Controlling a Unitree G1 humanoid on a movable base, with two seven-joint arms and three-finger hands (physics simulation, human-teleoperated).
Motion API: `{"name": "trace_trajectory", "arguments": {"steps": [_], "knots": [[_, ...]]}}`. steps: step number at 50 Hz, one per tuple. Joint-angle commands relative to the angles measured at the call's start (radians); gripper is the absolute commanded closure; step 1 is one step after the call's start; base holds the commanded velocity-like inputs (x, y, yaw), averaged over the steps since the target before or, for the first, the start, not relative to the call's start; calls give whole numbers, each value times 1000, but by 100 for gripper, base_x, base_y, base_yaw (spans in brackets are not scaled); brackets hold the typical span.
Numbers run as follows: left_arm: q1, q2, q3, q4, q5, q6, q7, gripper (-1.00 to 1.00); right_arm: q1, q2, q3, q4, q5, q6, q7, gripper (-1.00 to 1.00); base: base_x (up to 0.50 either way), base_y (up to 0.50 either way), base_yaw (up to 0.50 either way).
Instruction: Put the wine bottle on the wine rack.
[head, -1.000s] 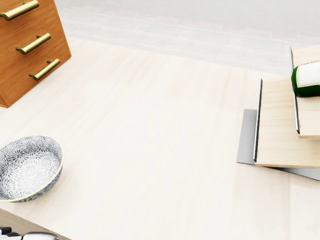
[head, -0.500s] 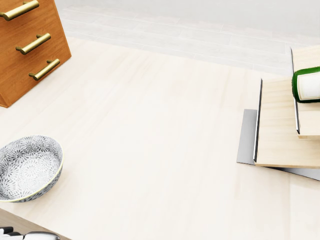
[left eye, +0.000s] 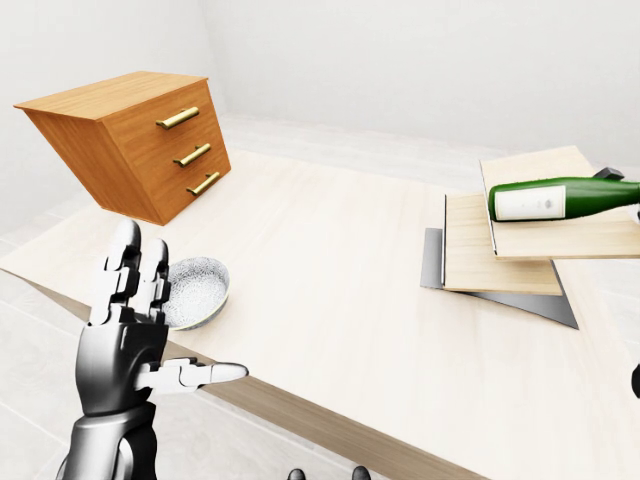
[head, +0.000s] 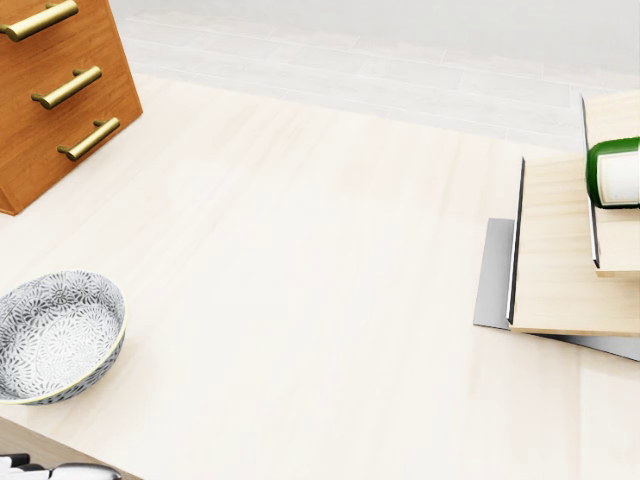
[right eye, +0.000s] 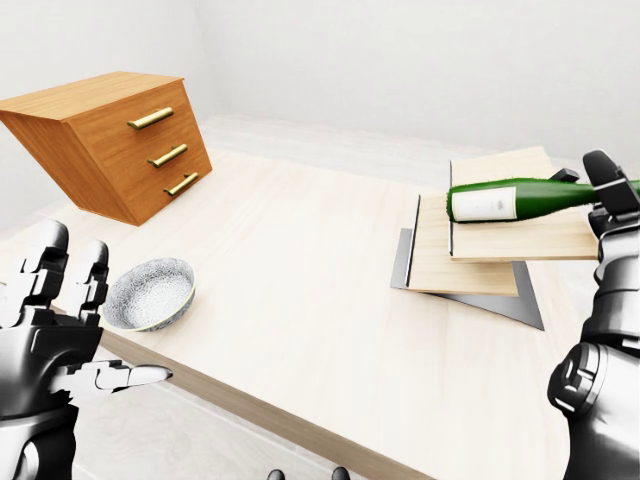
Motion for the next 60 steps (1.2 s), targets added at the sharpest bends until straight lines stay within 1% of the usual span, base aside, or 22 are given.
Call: {"name": "trace_trajectory", "arguments": {"steps": [1,17,32,60], "knots": [[2,1,1,3,-3,0,-3,-100,12,-1,5,-10,-5,0,-5,-100,0,0,0],[12,-4,10,-4,-12,0,-10,-100,33,-8,3,-40,-4,0,-13,-100,0,0,0],[14,-8,0,-10,-4,0,-7,-100,73,-7,2,21,-26,0,51,-100,0,0,0],[13,-8,-4,-21,-3,0,-4,-100,135,-45,-23,-6,-7,0,69,-100,0,0,0]]}}
